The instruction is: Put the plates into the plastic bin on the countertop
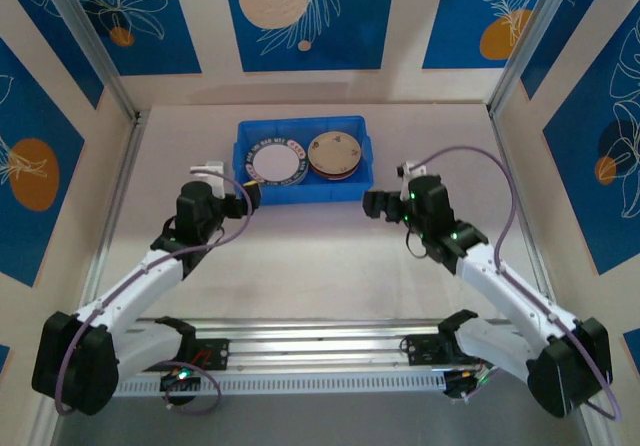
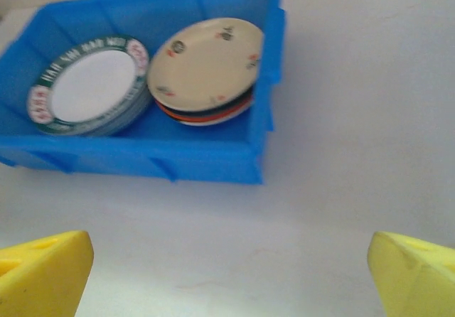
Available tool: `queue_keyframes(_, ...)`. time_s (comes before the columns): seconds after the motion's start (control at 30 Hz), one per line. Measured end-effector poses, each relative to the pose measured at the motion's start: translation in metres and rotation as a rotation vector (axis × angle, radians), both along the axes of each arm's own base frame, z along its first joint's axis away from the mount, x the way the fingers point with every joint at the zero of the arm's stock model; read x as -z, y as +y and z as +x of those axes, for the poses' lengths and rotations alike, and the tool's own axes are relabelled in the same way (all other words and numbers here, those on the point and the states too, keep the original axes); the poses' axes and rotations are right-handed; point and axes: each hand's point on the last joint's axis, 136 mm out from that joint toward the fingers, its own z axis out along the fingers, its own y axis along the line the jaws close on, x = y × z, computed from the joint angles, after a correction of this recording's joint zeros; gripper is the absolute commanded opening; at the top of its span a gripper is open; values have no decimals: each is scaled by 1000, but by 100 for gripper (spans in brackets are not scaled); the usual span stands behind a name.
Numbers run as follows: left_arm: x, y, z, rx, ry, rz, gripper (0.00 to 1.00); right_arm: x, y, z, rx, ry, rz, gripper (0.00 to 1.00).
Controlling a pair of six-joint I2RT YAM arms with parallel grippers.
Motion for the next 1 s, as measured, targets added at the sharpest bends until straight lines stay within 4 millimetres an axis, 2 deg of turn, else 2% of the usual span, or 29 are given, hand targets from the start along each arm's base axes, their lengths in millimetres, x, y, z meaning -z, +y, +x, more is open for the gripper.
queue_keyframes(0.1, 0, 14, -2, -46, -43, 80, 100, 16, -15, -9, 24, -25, -60, 99)
queue_keyframes(0.2, 10, 33, -9, -102, -68, 142, 100, 12, -26, -8, 49, -67, -88, 99)
queue_keyframes(0.3, 35, 55, -13, -165, -29, 203, 100, 4, -36, -1, 85, -102, -84, 99)
queue_keyframes(0.4, 53, 73, -12, -213, -12, 247, 100, 3, -46, 6, 116, -108, -76, 99)
queue_keyframes(0.47, 65, 91, -6, -261, -8, 251, 100, 8, -50, 10, 128, -101, -74, 99)
queue_keyframes(0.6, 108, 125, 3, -333, 82, 232, 100, 23, -49, 12, 106, -80, -85, 99)
queue_keyframes(0.73, 112, 129, 13, -329, 18, 197, 100, 31, -48, 11, 89, -79, -84, 99)
queue_keyframes(0.9, 136, 121, 8, -270, -9, 166, 100, 35, -59, 9, 112, -106, -106, 99)
queue_keyframes(1.0, 130, 119, 10, -254, -36, 155, 100, 35, -74, 11, 154, -137, -121, 99)
